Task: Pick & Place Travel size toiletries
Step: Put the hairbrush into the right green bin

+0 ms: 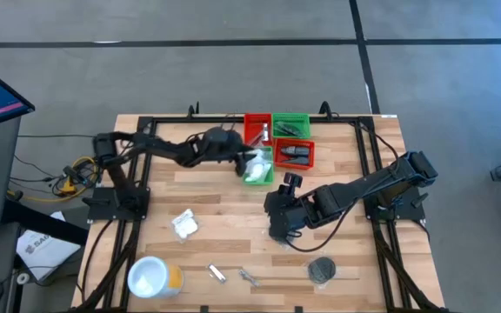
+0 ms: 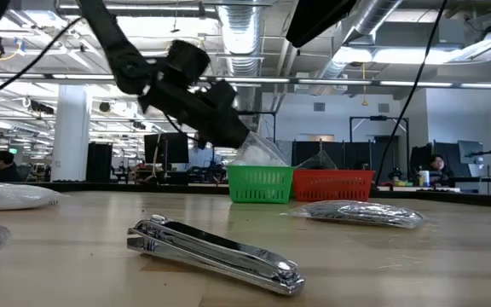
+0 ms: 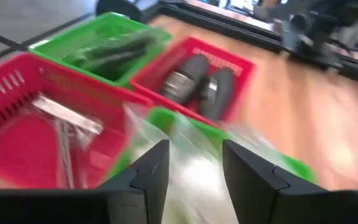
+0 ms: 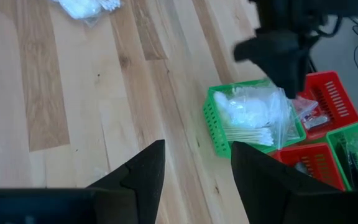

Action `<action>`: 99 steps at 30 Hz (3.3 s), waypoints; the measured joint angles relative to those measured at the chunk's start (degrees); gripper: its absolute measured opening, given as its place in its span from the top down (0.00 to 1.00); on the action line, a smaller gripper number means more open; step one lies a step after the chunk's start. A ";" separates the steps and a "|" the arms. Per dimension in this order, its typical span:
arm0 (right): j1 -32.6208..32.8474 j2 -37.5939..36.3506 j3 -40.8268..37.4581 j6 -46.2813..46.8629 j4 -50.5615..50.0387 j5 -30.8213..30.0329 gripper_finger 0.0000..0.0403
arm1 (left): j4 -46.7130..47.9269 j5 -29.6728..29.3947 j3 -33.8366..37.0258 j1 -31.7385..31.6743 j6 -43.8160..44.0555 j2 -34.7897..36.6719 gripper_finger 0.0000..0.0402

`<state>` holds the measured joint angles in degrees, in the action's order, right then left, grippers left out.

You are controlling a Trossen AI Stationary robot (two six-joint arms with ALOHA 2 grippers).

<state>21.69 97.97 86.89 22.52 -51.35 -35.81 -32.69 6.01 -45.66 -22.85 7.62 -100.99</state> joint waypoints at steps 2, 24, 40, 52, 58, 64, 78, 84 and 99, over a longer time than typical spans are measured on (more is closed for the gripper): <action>-0.01 0.00 0.00 0.01 -0.03 0.00 0.57 | -0.53 -0.01 2.40 1.37 -0.05 2.99 0.66; 3.23 0.76 -10.78 13.50 0.45 6.24 0.61 | -1.90 -4.71 15.02 17.45 -1.36 21.55 0.66; 10.80 0.74 -22.05 26.65 1.41 9.94 0.62 | -2.49 -4.74 15.05 23.34 -1.16 21.49 0.66; 8.19 0.72 -29.30 20.21 9.53 17.64 0.63 | -3.41 -4.73 15.05 24.72 -1.14 21.46 0.66; 6.11 0.72 -30.47 16.22 11.61 19.58 0.64 | -3.39 -4.73 15.05 24.72 -1.15 21.44 0.66; 4.34 0.72 -30.48 13.08 11.78 22.63 0.64 | -3.39 -4.73 15.05 24.72 -1.15 21.44 0.66; 2.89 0.72 -30.47 10.44 13.11 23.73 0.64 | -3.34 -4.73 15.03 24.72 -1.16 21.44 0.66; 2.89 0.72 -30.47 9.83 13.43 25.02 0.64 | -3.34 -4.73 15.03 24.72 -1.14 21.44 0.66; 2.54 6.88 -29.68 7.37 15.36 26.99 0.64 | -3.18 -4.69 15.01 24.72 -1.14 21.44 0.66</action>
<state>24.23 104.86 57.21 29.90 -35.99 -8.82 -35.86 1.32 -30.65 1.87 6.48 -79.55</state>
